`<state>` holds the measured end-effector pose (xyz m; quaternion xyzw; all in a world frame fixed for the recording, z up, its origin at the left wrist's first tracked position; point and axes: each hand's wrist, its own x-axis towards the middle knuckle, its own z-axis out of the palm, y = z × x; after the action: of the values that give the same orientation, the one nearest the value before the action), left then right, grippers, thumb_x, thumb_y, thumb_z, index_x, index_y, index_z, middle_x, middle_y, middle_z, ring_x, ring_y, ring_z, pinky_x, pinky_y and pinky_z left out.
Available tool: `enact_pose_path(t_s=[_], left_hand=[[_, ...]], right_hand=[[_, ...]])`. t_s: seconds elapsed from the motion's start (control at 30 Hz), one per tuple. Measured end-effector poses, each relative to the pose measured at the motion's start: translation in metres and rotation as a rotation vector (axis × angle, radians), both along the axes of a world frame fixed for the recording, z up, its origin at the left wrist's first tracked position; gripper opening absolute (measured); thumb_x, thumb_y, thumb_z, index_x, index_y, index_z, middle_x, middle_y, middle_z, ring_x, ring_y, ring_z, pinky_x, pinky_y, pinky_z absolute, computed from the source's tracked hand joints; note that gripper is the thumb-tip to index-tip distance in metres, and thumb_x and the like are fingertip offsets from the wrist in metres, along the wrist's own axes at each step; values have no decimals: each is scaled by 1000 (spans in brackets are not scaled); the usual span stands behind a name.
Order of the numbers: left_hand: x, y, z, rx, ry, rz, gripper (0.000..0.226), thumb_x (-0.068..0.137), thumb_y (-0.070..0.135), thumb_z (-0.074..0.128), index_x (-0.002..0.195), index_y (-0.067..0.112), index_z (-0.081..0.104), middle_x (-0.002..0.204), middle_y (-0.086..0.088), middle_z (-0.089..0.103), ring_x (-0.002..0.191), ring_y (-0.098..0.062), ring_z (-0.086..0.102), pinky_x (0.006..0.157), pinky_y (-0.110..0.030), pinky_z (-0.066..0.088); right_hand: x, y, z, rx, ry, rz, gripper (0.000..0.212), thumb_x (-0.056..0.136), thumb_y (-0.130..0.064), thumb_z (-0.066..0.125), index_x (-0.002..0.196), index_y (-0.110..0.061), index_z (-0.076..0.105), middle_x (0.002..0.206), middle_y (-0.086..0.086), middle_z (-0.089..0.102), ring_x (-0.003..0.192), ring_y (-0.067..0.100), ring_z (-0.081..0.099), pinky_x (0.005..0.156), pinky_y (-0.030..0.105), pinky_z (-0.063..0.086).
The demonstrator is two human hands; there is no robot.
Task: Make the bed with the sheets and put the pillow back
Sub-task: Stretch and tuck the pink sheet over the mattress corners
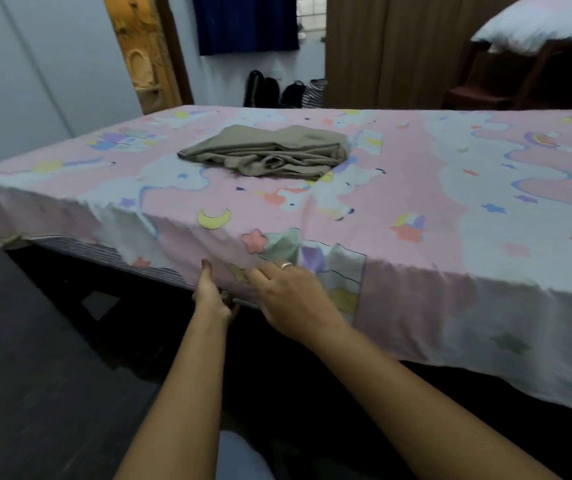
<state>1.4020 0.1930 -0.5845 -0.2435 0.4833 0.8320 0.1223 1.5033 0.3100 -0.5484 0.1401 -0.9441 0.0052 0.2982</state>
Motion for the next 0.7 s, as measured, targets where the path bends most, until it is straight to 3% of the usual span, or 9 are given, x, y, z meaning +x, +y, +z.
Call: enact_pose_path(t_s=[0.1,0.2,0.3,0.4,0.47,0.53,0.57,0.6,0.7], left_hand=[[-46,-32,7,25,83,50,51,80,63,57,107,20,57,115,-3,62,80,-18,62,57,-30,55],[-78,-53,17,53,138,44,25,96,46,44,84,24,48,122,0,50,88,-12,55,80,-28,49],[-106,-73,3,28,201,67,18,93,27,57,105,14,57,126,-2,56,105,-21,59,83,-35,48],[-102,-89,-3,-14,228,140,31,90,12,61,120,5,55,112,-15,60,83,-26,62,85,-41,49],[-83,-105,5,-99,251,208,36,90,7,60,124,-2,54,107,-15,59,87,-26,59,87,-38,49],[-71,-121,15,-148,310,254,37,90,5,60,125,-4,54,108,-13,59,95,-24,57,83,-34,50],[-70,-126,21,-183,336,279,35,90,3,59,125,-4,54,108,-13,59,96,-23,57,80,-31,51],[-69,-130,25,-195,356,303,35,91,1,58,125,-3,54,108,-12,58,96,-23,57,78,-30,51],[-75,-130,25,-171,394,357,35,91,-1,56,125,-2,54,107,-13,58,89,-24,59,68,-23,53]], right_hand=[[-36,-31,5,99,-69,-53,29,54,-14,74,81,-19,62,70,-2,57,57,18,57,41,23,27],[-70,-49,-6,158,-195,-183,56,36,-19,85,89,-19,68,65,-3,57,46,15,57,34,18,26],[-100,-71,-14,226,-271,-267,64,37,-32,84,98,-24,70,62,-5,63,40,12,59,36,16,34],[-120,-101,-10,261,-353,-290,68,28,-56,82,87,-25,71,52,-3,62,41,8,59,44,14,36],[-119,-123,3,341,-456,-275,64,43,-60,80,90,-20,66,62,-2,66,55,9,65,52,19,35],[-116,-138,13,424,-455,-211,31,82,-37,65,103,-15,62,89,2,70,80,17,69,62,26,35],[-120,-143,14,413,-465,-136,21,92,-21,53,110,-12,60,103,4,68,92,21,67,68,28,38],[-123,-147,18,384,-505,-86,24,95,-12,45,113,-11,61,110,4,66,100,24,64,73,29,40],[-135,-147,24,271,-564,-1,27,94,-12,43,112,-6,63,114,11,63,103,30,61,74,31,41]])
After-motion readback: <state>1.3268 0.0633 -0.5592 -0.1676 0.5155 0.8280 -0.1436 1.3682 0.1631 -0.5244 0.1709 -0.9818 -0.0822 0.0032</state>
